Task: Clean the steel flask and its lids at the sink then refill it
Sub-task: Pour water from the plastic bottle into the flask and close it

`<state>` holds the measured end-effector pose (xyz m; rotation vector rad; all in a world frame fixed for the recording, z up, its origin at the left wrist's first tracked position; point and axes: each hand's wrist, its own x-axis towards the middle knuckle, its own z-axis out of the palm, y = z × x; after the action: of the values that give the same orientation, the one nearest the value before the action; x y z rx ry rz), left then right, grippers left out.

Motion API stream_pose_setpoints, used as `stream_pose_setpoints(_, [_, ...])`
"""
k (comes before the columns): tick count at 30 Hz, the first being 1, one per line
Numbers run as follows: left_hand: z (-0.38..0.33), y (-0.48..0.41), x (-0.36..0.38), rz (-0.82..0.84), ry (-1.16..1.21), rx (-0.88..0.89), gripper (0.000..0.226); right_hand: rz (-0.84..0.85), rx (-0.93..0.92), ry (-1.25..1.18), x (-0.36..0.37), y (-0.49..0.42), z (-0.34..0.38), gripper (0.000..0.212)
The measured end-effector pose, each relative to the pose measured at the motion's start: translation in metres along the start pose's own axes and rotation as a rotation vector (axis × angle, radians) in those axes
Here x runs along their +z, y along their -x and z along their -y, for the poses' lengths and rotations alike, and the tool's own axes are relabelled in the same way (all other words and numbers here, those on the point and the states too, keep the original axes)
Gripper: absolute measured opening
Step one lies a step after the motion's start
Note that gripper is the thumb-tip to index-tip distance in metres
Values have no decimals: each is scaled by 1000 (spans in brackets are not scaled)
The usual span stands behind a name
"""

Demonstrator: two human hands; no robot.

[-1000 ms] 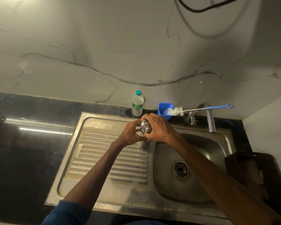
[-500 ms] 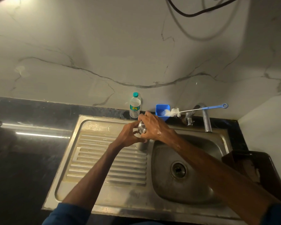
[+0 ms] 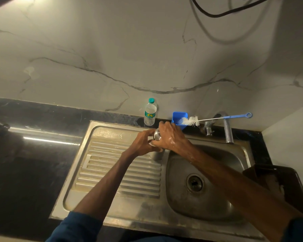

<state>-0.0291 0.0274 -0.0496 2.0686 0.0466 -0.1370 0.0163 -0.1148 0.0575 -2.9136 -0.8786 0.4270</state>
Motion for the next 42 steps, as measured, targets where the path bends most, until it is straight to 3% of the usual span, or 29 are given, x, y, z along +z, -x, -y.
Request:
stream_pose_setpoints(3, [4, -1, 1, -13, -3, 1, 73, 108, -96, -83, -2, 1, -2, 71])
stream_pose_setpoints(6, [4, -2, 1, -10, -7, 25, 66, -16, -34, -65, -5, 2, -3, 58])
stream_pose_setpoints(8, [1, -2, 0, -10, -32, 35, 60, -75, 5, -32, -4, 2, -4, 64])
stream_pose_setpoints(12, [4, -2, -1, -15, -37, 20, 73, 26, -114, -139, 2, 6, -5, 64])
stream_pose_setpoints(14, [4, -2, 0, -13, -34, 22, 69, -26, -80, -95, 0, 4, -8, 59])
stream_pose_setpoints(16, [1, -2, 0, -4, -46, 34, 61, -82, -16, -93, -2, 4, -10, 66])
stream_pose_setpoints(21, [5, -2, -2, -10, -47, 16, 75, -6, -192, -183, 5, 12, -16, 62])
stream_pose_setpoints(25, [0, -2, -2, 1, -43, 37, 64, -114, -50, -216, 0, 13, -20, 72])
stream_pose_setpoints(29, [1, -2, -1, 7, -5, 20, 76, -4, -172, -361, 4, 16, -31, 74])
stream_pose_setpoints(33, [-2, -1, -1, 11, 11, 8, 73, -156, 8, -348, 12, 22, -37, 80])
stream_pose_setpoints(37, [-1, 0, -2, 19, 44, 9, 77, -67, -134, -566, 20, 27, -41, 86])
stream_pose_setpoints(42, [-2, -1, 0, 6, 3, 5, 79, -227, 8, -551, 25, 29, -38, 84])
